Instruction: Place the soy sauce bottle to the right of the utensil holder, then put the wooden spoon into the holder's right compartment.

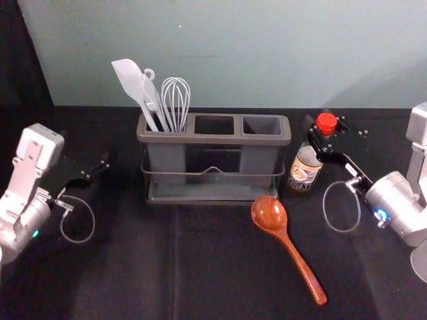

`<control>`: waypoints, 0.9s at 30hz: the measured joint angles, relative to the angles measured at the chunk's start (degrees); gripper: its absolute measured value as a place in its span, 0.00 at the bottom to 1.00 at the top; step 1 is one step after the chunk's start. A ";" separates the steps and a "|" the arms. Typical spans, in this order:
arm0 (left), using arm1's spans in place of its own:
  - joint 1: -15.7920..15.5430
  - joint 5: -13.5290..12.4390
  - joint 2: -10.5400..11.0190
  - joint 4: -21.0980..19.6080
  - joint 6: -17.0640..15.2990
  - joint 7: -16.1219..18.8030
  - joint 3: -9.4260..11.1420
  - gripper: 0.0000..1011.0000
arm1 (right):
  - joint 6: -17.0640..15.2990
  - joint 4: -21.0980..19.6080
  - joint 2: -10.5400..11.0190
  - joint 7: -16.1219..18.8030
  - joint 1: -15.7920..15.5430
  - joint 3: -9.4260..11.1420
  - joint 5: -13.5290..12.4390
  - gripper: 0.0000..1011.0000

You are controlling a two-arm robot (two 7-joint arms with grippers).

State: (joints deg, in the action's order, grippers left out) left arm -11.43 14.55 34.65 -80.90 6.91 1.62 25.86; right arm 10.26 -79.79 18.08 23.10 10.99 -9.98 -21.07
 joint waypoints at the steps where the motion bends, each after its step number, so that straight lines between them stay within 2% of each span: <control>1: 0.00 0.00 0.00 0.00 0.00 0.00 0.00 0.99 | 0.12 0.30 -0.02 0.08 0.18 -0.02 -0.10 0.38; 18: 0.00 0.00 0.00 0.00 0.00 0.00 0.00 0.99 | 1.27 3.01 -0.51 0.81 1.63 -0.80 -1.11 0.38; 23: 0.00 0.00 0.00 0.00 0.00 0.00 0.00 0.99 | 1.32 3.60 -0.58 0.55 1.64 -0.86 -1.03 0.50; 24: 0.00 0.00 0.00 0.00 0.00 0.00 0.00 0.99 | 1.32 3.66 -0.62 0.47 1.62 -0.85 -1.03 0.56; 27: 0.00 0.00 0.00 0.00 0.00 0.00 0.00 0.99 | 1.29 3.71 -0.70 0.30 1.47 -0.77 -1.04 0.64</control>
State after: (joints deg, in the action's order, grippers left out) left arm -11.43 14.55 34.65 -80.90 6.91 1.62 25.86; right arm 11.55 -76.08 17.38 23.40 12.45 -10.75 -22.11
